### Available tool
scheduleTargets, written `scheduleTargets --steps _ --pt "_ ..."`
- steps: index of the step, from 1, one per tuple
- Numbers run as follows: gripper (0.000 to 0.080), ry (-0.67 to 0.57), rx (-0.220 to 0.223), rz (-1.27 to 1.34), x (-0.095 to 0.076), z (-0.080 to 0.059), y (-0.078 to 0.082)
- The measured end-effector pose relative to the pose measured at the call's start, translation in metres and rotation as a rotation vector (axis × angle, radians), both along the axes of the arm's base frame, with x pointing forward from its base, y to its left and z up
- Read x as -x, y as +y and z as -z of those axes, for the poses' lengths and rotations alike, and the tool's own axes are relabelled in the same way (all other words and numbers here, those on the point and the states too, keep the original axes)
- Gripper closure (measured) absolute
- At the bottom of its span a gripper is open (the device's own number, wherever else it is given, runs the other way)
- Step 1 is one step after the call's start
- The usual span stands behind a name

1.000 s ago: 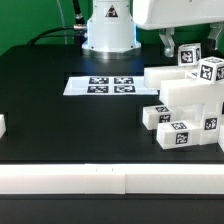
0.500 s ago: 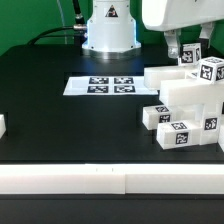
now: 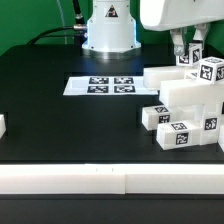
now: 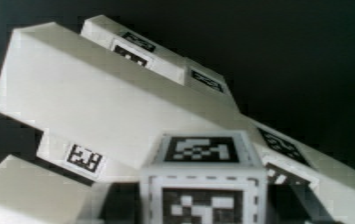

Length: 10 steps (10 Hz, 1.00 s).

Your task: Assemble chair

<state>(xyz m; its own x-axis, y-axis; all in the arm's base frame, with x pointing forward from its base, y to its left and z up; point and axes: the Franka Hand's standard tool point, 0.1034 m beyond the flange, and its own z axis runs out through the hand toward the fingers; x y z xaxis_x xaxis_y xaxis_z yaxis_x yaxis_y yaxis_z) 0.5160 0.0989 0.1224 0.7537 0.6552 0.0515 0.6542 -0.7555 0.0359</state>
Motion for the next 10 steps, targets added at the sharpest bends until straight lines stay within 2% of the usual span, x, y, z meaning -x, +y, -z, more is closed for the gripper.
scheduleTargets --steps 10 --pt "0.0514 0.006 -0.042 0.652 0.0002 0.0003 0.0005"
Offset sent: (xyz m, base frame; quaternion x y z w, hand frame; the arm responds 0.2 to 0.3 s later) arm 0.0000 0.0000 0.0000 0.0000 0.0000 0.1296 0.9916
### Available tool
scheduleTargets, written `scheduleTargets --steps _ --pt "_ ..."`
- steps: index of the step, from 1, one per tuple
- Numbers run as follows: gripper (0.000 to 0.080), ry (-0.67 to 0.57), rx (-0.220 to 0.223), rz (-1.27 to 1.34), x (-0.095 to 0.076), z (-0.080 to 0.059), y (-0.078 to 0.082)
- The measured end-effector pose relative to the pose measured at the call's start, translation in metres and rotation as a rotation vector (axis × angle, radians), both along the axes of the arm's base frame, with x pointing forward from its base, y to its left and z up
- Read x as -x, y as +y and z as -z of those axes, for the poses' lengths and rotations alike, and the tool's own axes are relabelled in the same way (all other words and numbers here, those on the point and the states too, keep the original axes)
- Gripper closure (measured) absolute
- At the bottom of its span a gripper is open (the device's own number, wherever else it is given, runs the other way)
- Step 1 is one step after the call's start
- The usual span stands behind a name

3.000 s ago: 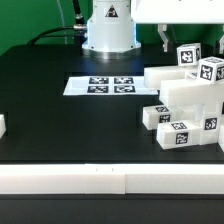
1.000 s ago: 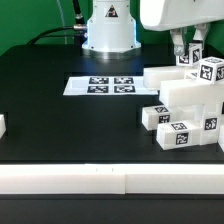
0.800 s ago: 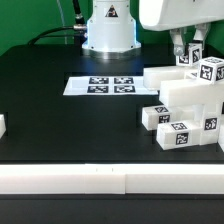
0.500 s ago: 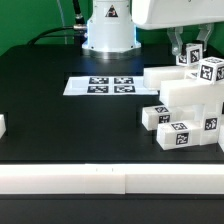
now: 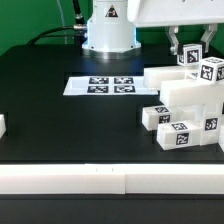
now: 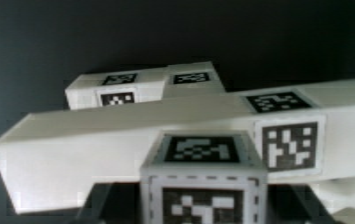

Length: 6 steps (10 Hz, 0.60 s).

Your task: Assemble chair

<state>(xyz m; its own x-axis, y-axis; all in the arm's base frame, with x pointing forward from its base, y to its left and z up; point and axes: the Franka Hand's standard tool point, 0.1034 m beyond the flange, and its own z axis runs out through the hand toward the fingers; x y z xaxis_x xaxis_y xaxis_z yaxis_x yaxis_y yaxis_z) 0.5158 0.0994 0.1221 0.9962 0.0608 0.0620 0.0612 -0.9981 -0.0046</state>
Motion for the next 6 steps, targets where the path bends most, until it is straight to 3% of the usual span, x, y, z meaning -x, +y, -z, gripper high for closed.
scheduleTargets --steps 6 --pt "0.0512 0.005 -0.027 0.378 0.0004 0.0002 0.0016"
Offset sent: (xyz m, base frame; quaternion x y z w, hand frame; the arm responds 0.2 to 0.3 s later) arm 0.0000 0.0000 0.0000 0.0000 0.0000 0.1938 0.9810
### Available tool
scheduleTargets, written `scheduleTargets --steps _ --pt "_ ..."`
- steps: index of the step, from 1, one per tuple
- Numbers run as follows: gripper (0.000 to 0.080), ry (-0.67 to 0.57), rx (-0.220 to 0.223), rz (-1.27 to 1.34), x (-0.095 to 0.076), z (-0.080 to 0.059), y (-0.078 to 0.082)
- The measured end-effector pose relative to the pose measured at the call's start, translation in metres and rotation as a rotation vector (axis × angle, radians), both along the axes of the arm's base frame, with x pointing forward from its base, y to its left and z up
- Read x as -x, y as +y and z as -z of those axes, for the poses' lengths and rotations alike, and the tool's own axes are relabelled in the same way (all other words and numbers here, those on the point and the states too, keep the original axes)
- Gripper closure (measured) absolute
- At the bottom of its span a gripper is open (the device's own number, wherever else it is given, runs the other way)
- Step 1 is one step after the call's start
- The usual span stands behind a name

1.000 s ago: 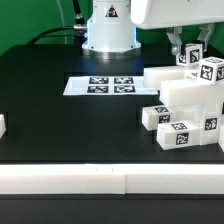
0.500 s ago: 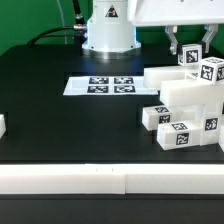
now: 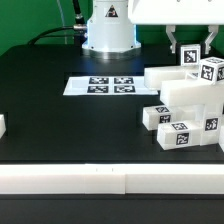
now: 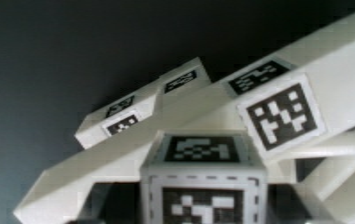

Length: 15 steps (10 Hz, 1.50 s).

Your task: Assemble chair

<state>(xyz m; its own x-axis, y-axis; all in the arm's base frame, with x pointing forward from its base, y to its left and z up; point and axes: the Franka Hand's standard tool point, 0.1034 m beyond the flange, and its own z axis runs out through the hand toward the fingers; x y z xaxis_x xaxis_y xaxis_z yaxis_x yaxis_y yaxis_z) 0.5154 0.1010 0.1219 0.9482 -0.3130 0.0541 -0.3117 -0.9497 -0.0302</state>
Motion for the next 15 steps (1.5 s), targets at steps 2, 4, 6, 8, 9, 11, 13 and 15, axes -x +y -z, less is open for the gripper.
scheduleTargets --steps 2,4,6,8,9,11,13,15 --pt "0.0512 0.003 -0.013 0.132 0.0003 0.0000 0.0014" --pt "0.0512 0.005 -0.024 0.238 0.0005 0.0001 0.0025" --pt "0.0512 0.011 -0.043 0.380 0.0008 0.0001 0.0045" --pt "0.0512 0.014 -0.054 0.481 0.0010 0.0000 0.0057" --pt "0.0512 0.019 -0.066 0.561 0.0012 0.0000 0.0070" --pt "0.0445 0.017 -0.063 0.509 0.0012 0.0001 0.0068" --pt "0.0305 0.015 -0.057 0.437 0.0005 0.0003 0.0044" --pt "0.0157 0.011 -0.046 0.280 0.0003 0.0006 0.0037"
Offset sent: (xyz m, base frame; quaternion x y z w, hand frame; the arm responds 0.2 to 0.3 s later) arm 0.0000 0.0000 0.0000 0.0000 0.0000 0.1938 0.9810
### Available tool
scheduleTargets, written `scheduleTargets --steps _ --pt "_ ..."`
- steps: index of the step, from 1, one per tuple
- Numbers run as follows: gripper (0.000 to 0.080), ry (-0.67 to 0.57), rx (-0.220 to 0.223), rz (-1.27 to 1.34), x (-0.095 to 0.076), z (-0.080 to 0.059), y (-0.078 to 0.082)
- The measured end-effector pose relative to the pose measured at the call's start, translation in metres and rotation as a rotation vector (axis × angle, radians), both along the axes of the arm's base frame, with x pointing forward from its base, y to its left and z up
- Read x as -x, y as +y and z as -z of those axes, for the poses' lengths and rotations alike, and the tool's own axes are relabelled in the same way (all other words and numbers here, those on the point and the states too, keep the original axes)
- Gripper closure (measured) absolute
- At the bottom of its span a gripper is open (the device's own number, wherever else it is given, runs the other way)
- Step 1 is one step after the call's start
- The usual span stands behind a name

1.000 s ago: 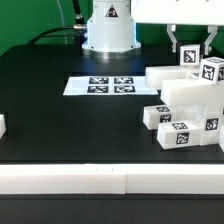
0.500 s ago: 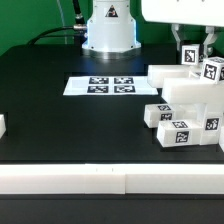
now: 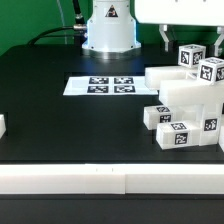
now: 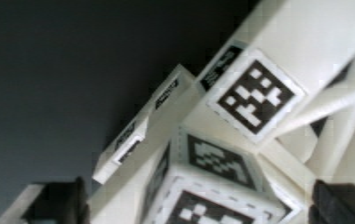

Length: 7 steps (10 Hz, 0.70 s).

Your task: Assemble chair

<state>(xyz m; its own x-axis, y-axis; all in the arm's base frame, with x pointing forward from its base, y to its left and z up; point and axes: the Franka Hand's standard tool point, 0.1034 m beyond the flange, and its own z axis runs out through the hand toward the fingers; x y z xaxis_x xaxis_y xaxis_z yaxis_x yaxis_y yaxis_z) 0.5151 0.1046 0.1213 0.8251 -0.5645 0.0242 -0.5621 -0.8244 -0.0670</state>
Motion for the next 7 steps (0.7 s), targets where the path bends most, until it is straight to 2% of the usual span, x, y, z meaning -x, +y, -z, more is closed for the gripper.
scheduleTargets --steps 5,7 --pt "0.0150 -0.013 0.019 -0.320 0.0001 0.0003 0.0000" --pt "0.0150 -0.017 0.043 -0.507 0.0005 0.0008 0.0008"
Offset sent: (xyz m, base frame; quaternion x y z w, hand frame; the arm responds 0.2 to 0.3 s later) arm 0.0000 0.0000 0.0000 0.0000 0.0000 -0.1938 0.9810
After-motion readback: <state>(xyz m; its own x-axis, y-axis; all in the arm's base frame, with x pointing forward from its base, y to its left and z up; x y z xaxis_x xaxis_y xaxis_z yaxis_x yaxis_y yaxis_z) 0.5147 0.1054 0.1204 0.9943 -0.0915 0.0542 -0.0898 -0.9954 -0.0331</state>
